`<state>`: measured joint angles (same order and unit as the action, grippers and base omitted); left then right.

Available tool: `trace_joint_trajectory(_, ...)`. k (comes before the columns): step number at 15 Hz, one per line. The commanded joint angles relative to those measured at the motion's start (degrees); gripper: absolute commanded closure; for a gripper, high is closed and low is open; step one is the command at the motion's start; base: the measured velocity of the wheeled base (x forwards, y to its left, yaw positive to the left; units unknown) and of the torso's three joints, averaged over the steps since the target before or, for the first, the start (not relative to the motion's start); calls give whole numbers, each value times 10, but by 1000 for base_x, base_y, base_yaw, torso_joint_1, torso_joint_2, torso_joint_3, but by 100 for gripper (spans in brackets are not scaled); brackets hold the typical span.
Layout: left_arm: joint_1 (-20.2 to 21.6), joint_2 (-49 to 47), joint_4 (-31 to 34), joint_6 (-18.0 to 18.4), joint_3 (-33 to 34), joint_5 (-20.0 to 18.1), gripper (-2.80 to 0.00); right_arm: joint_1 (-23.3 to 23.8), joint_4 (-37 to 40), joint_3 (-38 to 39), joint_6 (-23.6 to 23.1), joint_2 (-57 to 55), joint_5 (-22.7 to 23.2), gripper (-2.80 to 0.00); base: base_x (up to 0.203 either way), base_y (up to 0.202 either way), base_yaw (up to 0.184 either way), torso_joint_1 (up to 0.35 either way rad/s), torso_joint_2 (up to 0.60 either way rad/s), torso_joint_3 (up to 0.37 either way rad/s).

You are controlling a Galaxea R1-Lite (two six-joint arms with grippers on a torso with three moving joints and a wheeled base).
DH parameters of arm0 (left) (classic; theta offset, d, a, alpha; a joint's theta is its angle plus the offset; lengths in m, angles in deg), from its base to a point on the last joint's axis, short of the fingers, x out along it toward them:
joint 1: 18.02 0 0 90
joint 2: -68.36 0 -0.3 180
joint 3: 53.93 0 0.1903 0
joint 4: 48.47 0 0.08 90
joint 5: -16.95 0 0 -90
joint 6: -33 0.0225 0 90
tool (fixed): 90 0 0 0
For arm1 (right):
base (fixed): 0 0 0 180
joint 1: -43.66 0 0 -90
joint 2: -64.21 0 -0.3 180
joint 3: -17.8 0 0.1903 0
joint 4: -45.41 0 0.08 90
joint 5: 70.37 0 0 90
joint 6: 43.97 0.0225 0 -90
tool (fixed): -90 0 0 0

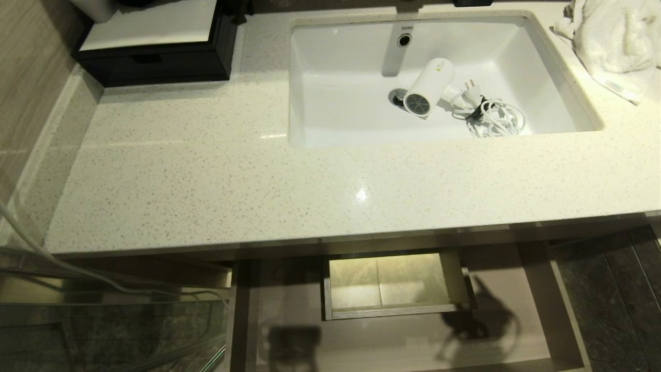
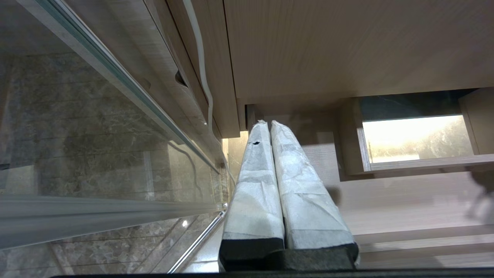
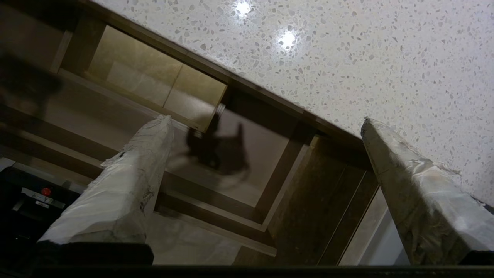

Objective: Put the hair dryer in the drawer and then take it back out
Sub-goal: Pick up the hairdryer

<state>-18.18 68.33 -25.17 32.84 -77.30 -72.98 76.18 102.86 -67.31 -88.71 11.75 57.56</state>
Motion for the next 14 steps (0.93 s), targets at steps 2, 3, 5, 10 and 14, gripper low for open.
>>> trace_joint_trajectory(2, 0, 0, 0, 0, 1, 0, 0, 9, 0, 20, -4, 50, 5, -280, 0, 0, 0, 0, 0, 0)
trace_joint_trajectory(3, 0, 0, 0, 0, 1, 0, 0, 9, 5, 22, -4, 57, 5, -280, 0, 0, 0, 0, 0, 0)
trace_joint_trajectory(5, 0, 0, 0, 0, 1, 0, 0, 11, 5, 22, -3, 67, 4, -280, 0, 0, 0, 0, 0, 0)
trace_joint_trajectory(10, 0, 0, 0, 0, 0, 0, 0, 14, -1, 27, -7, 71, 8, -280, 0, 0, 0, 0, 0, 0)
trace_joint_trajectory(14, 0, 0, 0, 0, 0, 0, 0, 19, -1, 30, -6, 69, 7, -280, 0, 0, 0, 0, 0, 0)
